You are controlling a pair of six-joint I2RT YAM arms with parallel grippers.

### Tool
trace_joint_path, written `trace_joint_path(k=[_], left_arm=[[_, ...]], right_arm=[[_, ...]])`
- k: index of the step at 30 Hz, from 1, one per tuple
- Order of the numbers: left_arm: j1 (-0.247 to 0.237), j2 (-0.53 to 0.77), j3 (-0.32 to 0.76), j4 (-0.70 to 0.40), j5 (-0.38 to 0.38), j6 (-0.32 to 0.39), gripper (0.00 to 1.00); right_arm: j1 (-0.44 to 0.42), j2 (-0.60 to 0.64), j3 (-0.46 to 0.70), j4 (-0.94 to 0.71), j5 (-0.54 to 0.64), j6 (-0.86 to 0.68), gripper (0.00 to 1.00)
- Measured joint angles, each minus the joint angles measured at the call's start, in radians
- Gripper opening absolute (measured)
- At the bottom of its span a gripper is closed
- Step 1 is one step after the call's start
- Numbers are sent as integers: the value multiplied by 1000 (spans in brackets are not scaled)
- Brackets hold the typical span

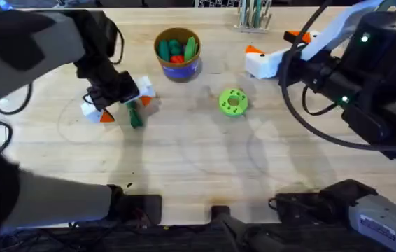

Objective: Pick up the gripper from the table and insert it into the empty holder that is missing its gripper. Then pick up a screw, insert it into the mounting hole, and use the screwdriver to tighten it. Finally, clean up the table by picking up the vegetable and placing it into the bucket.

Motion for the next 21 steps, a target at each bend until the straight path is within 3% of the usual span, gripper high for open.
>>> trace_joint_path(k=[2, 4, 9, 10, 16, 21], left_arm=[[0, 46, 0, 5, 2, -4, 969], [0, 80, 1, 14, 19, -7, 862], [-3, 82, 11, 21, 52, -11, 104], [-3, 82, 16, 6, 59, -13, 35], [-9, 82, 167, -161, 81, -45, 18], [-24, 67, 391, -150, 115, -25, 17]], right_arm=[[0, 0, 0, 0, 0, 0, 991], [0, 0, 0, 0, 0, 0, 992], [0, 0, 0, -1, 0, 0, 991], [0, 0, 0, 0, 0, 0, 991], [0, 0, 0, -1, 0, 0, 991], [0, 0, 0, -1, 0, 0, 991]])
